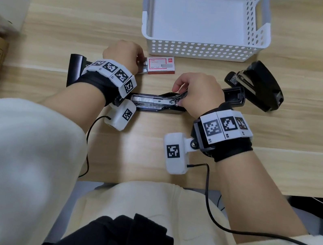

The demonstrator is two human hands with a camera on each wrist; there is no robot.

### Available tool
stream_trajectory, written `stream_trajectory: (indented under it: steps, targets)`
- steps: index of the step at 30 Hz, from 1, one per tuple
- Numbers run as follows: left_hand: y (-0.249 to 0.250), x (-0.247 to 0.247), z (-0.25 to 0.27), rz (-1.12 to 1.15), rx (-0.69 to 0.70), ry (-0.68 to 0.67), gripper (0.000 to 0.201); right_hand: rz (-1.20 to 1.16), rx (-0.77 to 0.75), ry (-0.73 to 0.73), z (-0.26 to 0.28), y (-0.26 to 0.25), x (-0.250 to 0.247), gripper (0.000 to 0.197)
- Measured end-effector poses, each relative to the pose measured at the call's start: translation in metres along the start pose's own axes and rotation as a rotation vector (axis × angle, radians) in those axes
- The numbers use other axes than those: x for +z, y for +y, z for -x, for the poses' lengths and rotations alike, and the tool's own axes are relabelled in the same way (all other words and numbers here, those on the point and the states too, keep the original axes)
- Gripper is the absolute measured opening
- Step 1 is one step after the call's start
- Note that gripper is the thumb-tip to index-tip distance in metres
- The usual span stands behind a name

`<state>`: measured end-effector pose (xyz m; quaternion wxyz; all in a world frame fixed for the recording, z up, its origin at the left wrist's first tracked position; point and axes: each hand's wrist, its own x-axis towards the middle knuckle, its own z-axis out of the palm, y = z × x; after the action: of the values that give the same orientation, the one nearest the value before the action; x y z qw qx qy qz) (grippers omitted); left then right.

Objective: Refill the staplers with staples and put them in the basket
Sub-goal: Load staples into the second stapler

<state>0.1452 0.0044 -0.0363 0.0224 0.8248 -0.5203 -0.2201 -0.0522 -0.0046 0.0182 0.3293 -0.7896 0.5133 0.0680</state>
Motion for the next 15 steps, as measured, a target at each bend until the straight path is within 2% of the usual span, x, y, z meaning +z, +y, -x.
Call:
stream_trajectory:
  steps: [10,15]
  targets:
    - [-0.005,-0.003,0.003,0.142,-0.050,0.015,0.019,0.013,-0.010,0.006,0.000,0.000,0.000,0.035]
    - [-0.007,-0.005,0.011,0.363,-0.134,0.011,0.020,0.014,-0.008,0.011,0.000,0.000,0.000,0.035]
